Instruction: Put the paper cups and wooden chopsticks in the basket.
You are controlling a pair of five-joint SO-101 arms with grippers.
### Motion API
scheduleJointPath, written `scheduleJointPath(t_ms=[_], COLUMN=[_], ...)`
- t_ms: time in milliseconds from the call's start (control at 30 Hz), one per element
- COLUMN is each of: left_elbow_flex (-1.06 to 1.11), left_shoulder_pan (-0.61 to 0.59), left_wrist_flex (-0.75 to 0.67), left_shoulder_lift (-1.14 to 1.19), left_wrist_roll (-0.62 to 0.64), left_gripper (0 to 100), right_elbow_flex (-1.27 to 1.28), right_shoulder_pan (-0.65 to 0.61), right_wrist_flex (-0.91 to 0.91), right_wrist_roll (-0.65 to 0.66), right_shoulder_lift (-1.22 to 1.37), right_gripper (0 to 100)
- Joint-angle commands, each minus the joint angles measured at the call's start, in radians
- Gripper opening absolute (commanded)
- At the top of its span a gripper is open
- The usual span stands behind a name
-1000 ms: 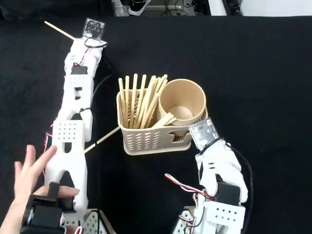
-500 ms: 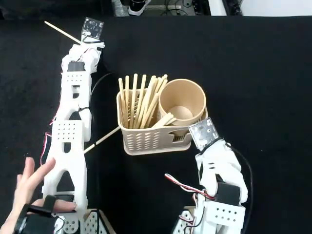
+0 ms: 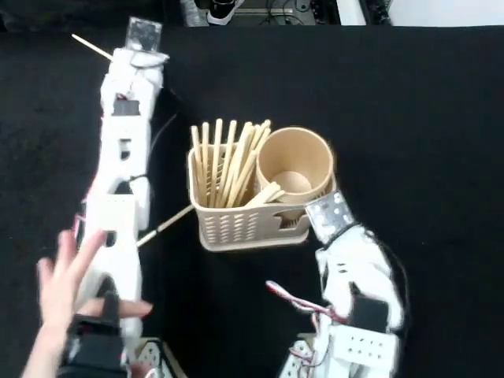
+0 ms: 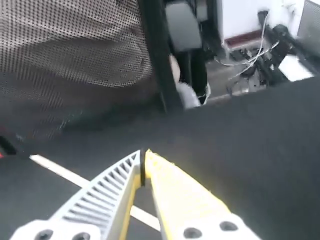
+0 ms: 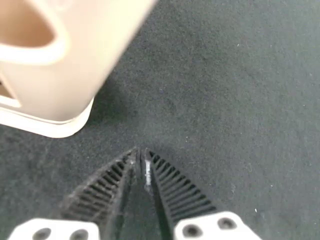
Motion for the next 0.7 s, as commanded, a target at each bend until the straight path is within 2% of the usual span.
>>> scheduleJointPath(t_ms=[0,100,167,367,500,667], left_elbow_flex=[0.127,0.114,0.12,0.124,0.114,0.018], left_shoulder_pan=[0.028,0.016,0.018,0.01,0.004,-0.018], left_wrist_flex=[0.074,0.319,0.428,0.486,0.626,0.72], left_shoulder_lift=[-0.077,-0.146,-0.178,-0.186,-0.196,-0.186], left_wrist_roll=[-0.04,-0.02,-0.021,-0.011,-0.012,-0.012], left_gripper=[3,3,3,3,3,3], right_elbow_flex=[-0.002,-0.002,-0.002,-0.002,-0.002,-0.002], right_shoulder_pan=[-0.005,-0.005,-0.005,-0.005,-0.005,-0.005], right_wrist_flex=[0.003,0.003,0.003,0.003,0.003,0.003], right_wrist_roll=[0.008,0.008,0.008,0.008,0.008,0.008], right_shoulder_lift=[-0.041,-0.041,-0.041,-0.041,-0.041,-0.041], right_gripper=[1.2,1.2,1.2,1.2,1.2,1.2])
